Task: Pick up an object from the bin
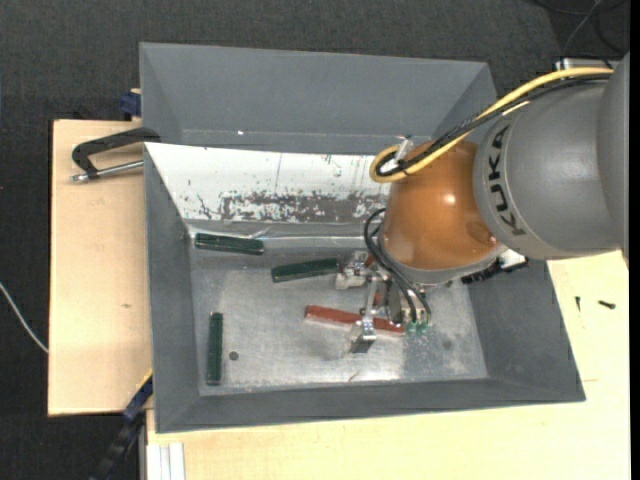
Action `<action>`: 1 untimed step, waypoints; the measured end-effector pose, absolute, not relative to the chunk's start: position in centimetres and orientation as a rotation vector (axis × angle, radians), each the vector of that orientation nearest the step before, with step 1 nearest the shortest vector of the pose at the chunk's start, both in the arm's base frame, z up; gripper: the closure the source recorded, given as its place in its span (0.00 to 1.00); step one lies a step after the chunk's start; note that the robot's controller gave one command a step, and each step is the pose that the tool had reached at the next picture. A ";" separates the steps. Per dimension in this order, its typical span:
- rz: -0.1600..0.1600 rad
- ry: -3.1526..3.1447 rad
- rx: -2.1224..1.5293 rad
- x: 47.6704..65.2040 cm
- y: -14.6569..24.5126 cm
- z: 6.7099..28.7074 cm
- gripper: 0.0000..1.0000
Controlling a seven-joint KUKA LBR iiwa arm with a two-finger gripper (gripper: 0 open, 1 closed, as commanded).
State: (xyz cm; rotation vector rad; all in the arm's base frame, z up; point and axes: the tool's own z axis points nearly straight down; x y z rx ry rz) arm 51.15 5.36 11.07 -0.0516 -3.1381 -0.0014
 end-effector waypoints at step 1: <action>-0.003 -3.146 -0.098 51.4 1.9 13.1 0.00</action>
Offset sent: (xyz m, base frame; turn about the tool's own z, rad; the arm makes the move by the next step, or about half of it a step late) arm -0.0055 -0.0199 -0.0407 0.0270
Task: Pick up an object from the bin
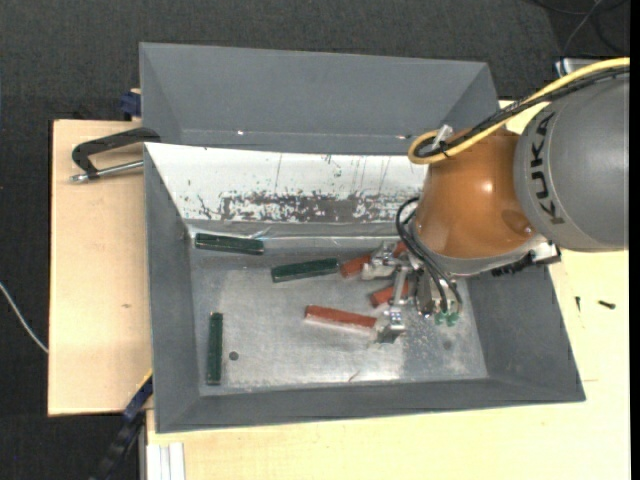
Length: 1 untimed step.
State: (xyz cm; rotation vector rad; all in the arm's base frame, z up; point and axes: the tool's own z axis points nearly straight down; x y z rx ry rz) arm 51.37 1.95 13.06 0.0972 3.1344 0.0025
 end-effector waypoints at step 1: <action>0.002 3.138 0.094 50.9 3.2 7.8 0.00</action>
Offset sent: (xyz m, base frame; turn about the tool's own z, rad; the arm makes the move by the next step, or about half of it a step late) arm -0.0093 0.0214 -0.0606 -0.0051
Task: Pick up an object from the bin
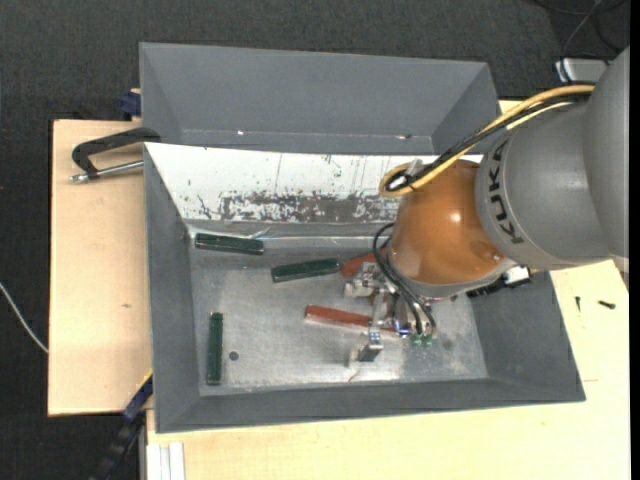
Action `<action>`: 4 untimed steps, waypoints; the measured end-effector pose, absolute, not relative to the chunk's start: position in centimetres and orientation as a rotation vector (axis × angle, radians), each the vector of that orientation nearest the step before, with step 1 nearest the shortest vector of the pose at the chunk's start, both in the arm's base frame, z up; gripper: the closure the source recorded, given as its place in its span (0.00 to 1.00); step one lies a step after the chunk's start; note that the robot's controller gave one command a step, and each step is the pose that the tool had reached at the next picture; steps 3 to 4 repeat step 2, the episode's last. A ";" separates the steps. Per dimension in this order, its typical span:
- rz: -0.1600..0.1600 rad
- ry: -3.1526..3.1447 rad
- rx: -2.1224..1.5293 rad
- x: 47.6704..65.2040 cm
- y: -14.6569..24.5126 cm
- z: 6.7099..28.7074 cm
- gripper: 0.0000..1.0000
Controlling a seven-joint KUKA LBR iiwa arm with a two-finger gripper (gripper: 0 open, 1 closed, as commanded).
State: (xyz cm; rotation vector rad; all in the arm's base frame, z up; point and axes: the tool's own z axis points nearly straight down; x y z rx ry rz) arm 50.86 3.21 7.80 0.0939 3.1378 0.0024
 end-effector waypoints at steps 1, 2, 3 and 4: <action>0.003 3.132 0.094 51.0 3.2 8.3 1.00; 0.003 3.132 0.094 51.0 3.2 8.3 1.00; 0.003 3.132 0.094 51.0 3.2 8.3 1.00; 0.003 3.132 0.094 51.0 3.2 8.3 1.00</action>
Offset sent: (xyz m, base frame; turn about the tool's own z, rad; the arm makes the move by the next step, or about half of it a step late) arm 0.0000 0.0000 0.0000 0.0000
